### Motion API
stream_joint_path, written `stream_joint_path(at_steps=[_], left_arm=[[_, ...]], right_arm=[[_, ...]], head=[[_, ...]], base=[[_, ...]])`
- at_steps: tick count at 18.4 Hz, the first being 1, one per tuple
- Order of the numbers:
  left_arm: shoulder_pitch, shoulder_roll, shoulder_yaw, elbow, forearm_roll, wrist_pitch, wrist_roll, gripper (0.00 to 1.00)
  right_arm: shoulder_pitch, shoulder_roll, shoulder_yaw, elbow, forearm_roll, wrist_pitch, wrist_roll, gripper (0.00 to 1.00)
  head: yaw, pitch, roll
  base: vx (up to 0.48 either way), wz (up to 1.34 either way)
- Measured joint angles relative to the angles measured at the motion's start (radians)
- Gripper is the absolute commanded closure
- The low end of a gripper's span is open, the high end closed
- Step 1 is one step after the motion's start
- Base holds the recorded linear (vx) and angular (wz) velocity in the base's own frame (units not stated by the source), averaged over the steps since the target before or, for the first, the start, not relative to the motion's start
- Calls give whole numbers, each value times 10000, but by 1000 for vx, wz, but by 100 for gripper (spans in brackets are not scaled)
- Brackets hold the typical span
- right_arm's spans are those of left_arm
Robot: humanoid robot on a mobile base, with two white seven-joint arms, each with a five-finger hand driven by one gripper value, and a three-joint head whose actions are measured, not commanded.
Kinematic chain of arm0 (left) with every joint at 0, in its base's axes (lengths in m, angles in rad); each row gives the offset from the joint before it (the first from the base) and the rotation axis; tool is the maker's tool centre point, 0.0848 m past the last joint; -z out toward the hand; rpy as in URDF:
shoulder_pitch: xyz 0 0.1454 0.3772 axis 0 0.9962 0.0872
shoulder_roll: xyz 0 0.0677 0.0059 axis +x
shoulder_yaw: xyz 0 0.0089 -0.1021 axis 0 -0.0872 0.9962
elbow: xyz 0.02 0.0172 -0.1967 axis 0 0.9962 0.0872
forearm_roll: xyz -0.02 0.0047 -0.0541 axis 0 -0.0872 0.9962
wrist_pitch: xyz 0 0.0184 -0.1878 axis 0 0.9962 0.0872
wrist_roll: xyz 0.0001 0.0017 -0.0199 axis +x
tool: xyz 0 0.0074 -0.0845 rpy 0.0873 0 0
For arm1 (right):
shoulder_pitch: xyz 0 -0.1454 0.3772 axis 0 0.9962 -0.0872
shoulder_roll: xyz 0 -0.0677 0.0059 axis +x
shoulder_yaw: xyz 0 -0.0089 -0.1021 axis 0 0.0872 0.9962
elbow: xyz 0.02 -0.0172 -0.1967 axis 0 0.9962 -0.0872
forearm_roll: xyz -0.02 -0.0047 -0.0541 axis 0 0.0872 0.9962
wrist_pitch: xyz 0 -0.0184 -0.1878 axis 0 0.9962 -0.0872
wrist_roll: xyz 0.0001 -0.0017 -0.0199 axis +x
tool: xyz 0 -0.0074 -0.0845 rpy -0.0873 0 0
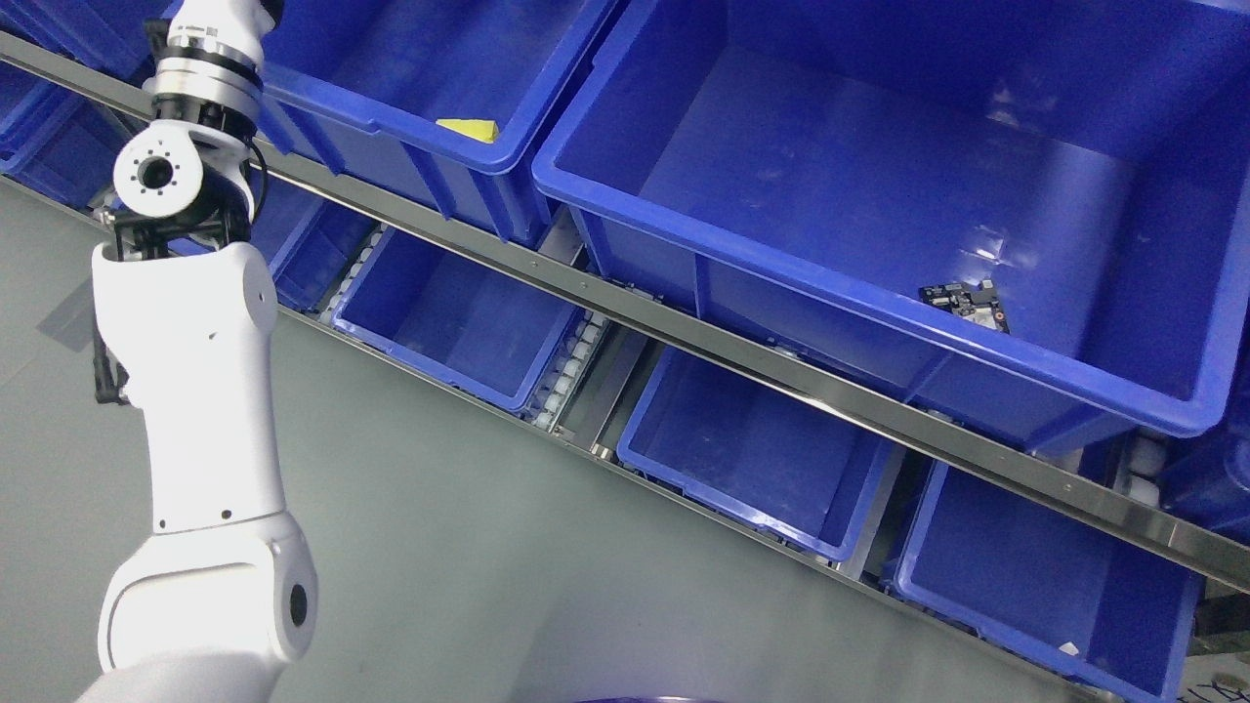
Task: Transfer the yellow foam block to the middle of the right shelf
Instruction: 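Open the left hand and withdraw it from the bin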
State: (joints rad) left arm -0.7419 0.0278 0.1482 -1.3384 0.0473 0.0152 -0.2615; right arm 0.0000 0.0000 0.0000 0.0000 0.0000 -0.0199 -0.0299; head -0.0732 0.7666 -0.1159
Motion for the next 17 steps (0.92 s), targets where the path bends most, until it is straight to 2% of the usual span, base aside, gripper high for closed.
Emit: stream_joint_path(at_steps=[6, 17], left_arm=[[1592, -132, 140, -1430, 697, -39, 52, 0], [2130, -227, 376, -2499, 1349, -47, 108, 0]], right_arm=[[0, 0, 0, 0, 0, 1, 0, 0], [-1, 0, 0, 0, 0, 1, 0, 0]], head=[[0, 0, 0], [0, 0, 0]], base=[[-25, 10], [-2, 0]])
